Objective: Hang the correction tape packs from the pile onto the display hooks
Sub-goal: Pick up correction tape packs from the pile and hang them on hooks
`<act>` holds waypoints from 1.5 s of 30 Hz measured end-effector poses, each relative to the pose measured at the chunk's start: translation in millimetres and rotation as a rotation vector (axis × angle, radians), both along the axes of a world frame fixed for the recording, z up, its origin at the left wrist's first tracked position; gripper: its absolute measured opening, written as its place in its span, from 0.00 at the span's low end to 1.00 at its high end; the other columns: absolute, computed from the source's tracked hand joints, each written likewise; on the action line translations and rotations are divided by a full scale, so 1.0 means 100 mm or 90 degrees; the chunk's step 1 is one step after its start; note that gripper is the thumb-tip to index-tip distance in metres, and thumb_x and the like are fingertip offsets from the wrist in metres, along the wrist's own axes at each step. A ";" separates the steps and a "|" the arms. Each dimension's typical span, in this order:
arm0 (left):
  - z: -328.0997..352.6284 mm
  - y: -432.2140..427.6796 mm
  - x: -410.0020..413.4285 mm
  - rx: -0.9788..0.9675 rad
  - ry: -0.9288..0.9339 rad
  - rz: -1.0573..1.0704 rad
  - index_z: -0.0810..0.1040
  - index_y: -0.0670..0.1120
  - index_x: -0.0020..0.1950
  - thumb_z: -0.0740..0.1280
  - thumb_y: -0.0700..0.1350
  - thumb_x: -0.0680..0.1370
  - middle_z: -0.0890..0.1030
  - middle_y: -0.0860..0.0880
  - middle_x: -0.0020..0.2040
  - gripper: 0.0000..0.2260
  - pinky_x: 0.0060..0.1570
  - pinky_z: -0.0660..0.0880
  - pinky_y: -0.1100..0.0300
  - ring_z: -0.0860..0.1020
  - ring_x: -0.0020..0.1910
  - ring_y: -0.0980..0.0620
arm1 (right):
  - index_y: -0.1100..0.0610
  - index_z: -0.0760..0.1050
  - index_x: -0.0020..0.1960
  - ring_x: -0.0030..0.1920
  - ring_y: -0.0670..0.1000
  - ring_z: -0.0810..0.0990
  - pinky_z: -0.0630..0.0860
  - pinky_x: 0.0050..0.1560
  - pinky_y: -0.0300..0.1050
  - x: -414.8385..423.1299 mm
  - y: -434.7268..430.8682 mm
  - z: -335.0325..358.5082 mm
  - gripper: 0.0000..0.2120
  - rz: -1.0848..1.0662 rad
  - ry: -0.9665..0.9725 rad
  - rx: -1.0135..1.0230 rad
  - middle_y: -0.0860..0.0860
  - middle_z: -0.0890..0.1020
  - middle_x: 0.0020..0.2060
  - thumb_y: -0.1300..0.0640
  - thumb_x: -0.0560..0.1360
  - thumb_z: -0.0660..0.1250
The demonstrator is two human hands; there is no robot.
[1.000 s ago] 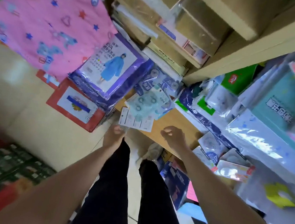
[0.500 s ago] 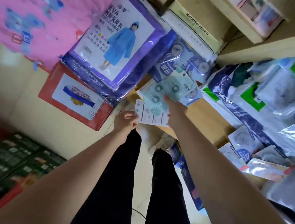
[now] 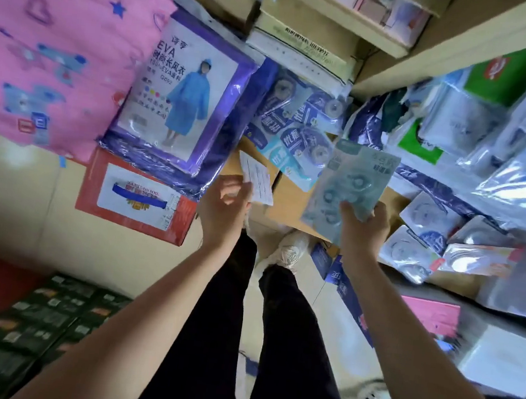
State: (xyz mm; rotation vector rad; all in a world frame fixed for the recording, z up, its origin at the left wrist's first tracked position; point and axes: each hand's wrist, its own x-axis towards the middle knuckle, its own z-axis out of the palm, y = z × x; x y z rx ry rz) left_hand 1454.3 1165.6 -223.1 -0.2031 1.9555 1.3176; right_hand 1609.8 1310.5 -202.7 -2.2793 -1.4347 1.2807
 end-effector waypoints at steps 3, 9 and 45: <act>0.04 0.32 0.10 0.117 -0.061 -0.155 0.79 0.51 0.59 0.71 0.47 0.78 0.85 0.50 0.54 0.10 0.54 0.80 0.56 0.83 0.54 0.51 | 0.59 0.74 0.49 0.34 0.51 0.77 0.73 0.31 0.41 0.21 -0.07 -0.01 0.12 -0.025 0.000 -0.027 0.56 0.82 0.40 0.56 0.71 0.73; -0.65 0.41 0.10 -0.123 0.210 -0.304 0.78 0.41 0.63 0.69 0.44 0.75 0.81 0.45 0.59 0.17 0.62 0.73 0.51 0.79 0.60 0.43 | 0.61 0.74 0.50 0.33 0.49 0.76 0.69 0.25 0.30 0.37 -0.06 -0.15 0.12 0.000 0.000 -0.030 0.56 0.82 0.41 0.58 0.72 0.74; 1.00 0.31 0.52 -0.077 0.277 -0.775 0.74 0.47 0.67 0.76 0.42 0.71 0.83 0.48 0.55 0.25 0.44 0.67 0.60 0.79 0.49 0.48 | 0.57 0.76 0.49 0.36 0.57 0.77 0.79 0.39 0.61 1.98 -0.73 1.40 0.08 -0.115 0.033 0.029 0.57 0.82 0.39 0.53 0.74 0.70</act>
